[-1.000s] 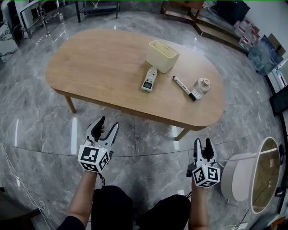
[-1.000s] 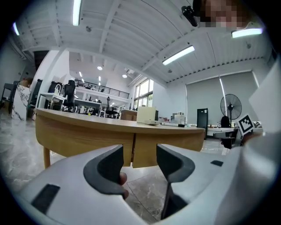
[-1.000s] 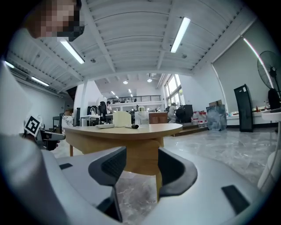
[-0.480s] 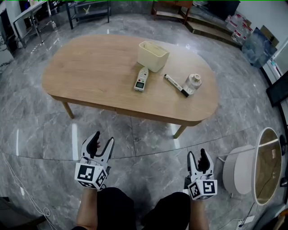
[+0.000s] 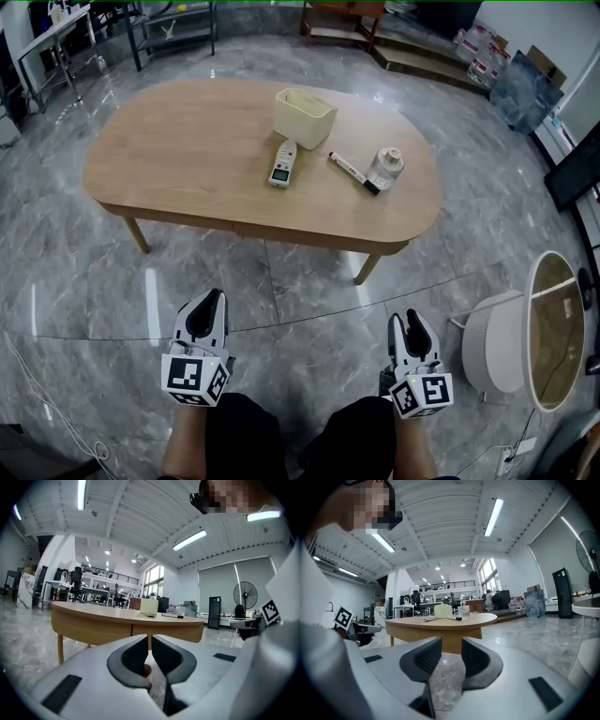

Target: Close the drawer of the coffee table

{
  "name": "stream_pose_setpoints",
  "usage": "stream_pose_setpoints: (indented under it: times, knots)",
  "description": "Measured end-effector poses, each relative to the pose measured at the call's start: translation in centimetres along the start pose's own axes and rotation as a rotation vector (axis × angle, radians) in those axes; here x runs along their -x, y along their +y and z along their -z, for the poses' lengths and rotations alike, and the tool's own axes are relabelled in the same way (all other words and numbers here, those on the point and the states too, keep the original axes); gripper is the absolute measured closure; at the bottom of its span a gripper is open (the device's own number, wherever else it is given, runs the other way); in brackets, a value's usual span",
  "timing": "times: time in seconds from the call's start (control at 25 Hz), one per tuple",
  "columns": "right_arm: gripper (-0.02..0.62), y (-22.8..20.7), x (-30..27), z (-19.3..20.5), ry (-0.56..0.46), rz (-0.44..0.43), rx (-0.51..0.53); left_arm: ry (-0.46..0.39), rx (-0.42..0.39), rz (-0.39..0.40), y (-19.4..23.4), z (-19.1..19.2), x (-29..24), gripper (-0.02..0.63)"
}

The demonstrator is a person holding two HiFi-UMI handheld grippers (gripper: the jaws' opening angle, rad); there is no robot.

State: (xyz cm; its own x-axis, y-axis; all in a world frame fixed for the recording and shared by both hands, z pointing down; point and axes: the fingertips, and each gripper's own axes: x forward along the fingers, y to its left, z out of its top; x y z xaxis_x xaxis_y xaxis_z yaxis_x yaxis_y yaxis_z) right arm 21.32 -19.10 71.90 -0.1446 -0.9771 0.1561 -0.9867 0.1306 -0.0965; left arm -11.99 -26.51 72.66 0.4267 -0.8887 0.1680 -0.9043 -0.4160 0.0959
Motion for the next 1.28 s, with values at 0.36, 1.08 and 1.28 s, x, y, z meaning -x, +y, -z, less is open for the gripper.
stream_pose_setpoints:
  times: [0.36, 1.08, 1.28]
  knots:
    - [0.568, -0.1, 0.6, 0.5, 0.037, -0.004, -0.021, 0.012, -0.010, 0.018, -0.9, 0.2, 0.9, 0.581]
    - [0.569, 1.0, 1.6, 0.3, 0.078, 0.011, 0.059, 0.030, -0.065, 0.048, -2.1, 0.1, 1.8, 0.581]
    - [0.569, 1.2, 1.6, 0.1, 0.076, 0.003, 0.065, 0.029, -0.062, 0.037, -1.8, 0.0, 2.0, 0.581]
